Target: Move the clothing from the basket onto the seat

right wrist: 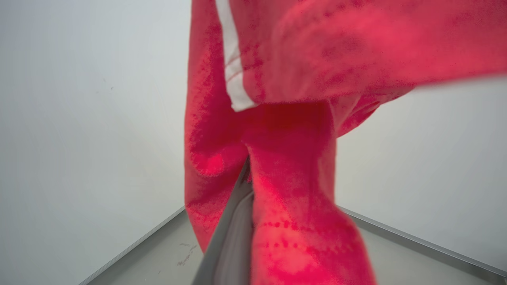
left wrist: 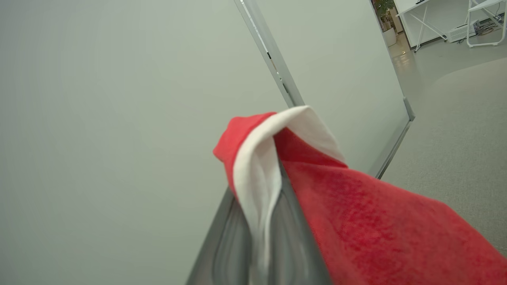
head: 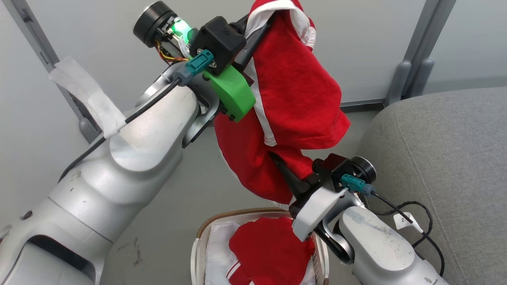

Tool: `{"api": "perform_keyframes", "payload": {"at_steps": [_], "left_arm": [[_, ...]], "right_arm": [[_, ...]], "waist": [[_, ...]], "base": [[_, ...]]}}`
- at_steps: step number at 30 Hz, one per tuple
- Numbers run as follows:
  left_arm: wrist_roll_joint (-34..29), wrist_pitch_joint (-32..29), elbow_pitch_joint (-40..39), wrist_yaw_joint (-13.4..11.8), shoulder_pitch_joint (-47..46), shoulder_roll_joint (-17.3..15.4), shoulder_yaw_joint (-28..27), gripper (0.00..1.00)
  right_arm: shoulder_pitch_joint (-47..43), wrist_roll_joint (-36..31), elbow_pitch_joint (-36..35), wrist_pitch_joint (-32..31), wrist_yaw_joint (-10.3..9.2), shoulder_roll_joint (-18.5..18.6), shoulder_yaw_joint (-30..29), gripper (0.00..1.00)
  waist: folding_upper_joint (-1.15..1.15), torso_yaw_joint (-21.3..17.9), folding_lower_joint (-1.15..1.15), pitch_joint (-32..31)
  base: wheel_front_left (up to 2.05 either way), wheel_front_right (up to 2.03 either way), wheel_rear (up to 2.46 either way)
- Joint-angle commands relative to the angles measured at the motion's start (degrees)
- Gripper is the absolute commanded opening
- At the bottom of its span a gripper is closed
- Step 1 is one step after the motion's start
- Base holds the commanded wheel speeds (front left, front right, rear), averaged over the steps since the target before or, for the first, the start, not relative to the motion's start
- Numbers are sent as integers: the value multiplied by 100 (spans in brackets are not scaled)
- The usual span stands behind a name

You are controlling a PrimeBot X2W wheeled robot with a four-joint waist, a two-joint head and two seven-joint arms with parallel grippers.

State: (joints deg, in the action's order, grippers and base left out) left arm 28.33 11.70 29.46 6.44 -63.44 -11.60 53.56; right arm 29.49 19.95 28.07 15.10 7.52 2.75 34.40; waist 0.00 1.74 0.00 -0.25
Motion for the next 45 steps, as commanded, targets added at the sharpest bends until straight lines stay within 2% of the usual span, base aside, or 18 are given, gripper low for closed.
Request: {"api": "perform_keyframes", "payload": {"at_steps": [1, 9, 10, 11, 12, 13, 18, 22, 28, 37, 45], "left_arm": [[60, 39, 73, -47, 112, -31, -36, 0], [328, 180, 435, -70, 461, -7, -168, 0], [388, 214, 463, -73, 530, 12, -218, 7], [474, 248, 487, -79, 633, 36, -278, 34], [536, 265, 504, -76, 726, 56, -313, 47], [573, 298, 528, -68, 857, 68, -343, 100], [720, 353, 588, -47, 1477, 123, -539, 100], [690, 350, 340, -14, 2068, 171, -898, 100], [452, 346, 164, 25, 2889, 252, -1313, 100], [267, 347, 90, 90, 3771, 457, -1772, 100], [31, 347, 55, 108, 4248, 608, -1953, 100]], "right_arm": [[-104, -41, -56, 10, -6, 24, -25, 0], [-222, -237, -278, 10, -6, 23, -268, 0], [-226, -273, -311, 10, -6, 23, -312, 0], [-233, -311, -355, 10, -6, 24, -370, 0], [-249, -334, -388, 10, -6, 24, -417, 0], [-274, -372, -429, 10, -6, 23, -475, 0], [-329, -572, -573, 10, -6, 25, -772, 0], [-371, -718, -635, 10, -6, 25, -1018, 0], [-444, -896, -713, 10, -6, 23, -1252, 0], [-512, -1034, -788, 10, -6, 23, -1409, 0], [-466, -1106, -798, 10, -6, 23, -1475, 0]], "waist": [[0, -26, 0, -1], [0, -104, 0, 0], [0, -109, 0, -1], [0, -113, 0, 0], [0, -115, 0, 1], [0, -117, 0, 0], [0, -120, 0, 7], [0, -105, 0, 7], [0, -90, 0, -3], [0, -88, 0, 8], [0, -122, 0, 30]], "base": [[0, 0, 0], [0, 0, 0], [0, 0, 0], [0, 0, 0], [0, 0, 0], [0, 0, 0], [0, 0, 0], [0, 0, 0], [0, 0, 0], [0, 0, 0], [0, 0, 0]]}}
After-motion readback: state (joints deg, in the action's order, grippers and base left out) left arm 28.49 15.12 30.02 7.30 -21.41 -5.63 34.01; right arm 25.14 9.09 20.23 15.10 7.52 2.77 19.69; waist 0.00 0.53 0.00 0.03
